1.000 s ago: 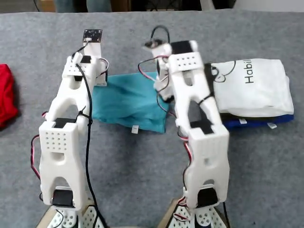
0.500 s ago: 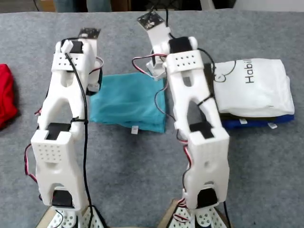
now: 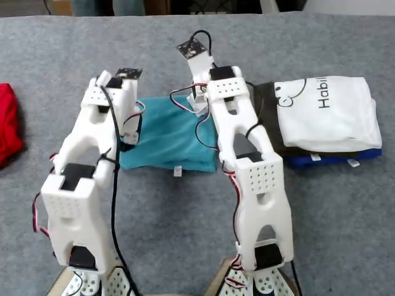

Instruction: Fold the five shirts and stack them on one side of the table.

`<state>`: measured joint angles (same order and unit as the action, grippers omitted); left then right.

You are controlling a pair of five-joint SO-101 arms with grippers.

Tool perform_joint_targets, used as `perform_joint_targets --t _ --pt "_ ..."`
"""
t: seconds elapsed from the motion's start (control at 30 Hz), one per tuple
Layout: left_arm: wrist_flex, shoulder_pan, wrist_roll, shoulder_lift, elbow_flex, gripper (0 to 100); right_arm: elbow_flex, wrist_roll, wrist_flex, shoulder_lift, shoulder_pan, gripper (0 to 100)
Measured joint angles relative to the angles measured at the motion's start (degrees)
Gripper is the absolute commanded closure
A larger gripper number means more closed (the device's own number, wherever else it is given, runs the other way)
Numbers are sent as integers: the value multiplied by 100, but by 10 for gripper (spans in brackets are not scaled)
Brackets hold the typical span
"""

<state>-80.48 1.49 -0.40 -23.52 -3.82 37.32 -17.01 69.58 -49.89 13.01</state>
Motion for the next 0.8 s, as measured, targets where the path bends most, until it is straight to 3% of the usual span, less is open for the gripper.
perform_joint_targets --t 0.23,0.47,0.67,0.8 --pt "1204 0 0 1398 1644 971 299 -18 26 -273 -35 980" --pt "1960 -281 35 2426 1811 971 1714 -18 1855 -281 -229 980" --pt "3165 -281 35 2057 1477 971 3147 105 3051 -246 -237 981" --pt "3851 -281 35 1134 1090 971 2822 686 3130 334 -185 981"
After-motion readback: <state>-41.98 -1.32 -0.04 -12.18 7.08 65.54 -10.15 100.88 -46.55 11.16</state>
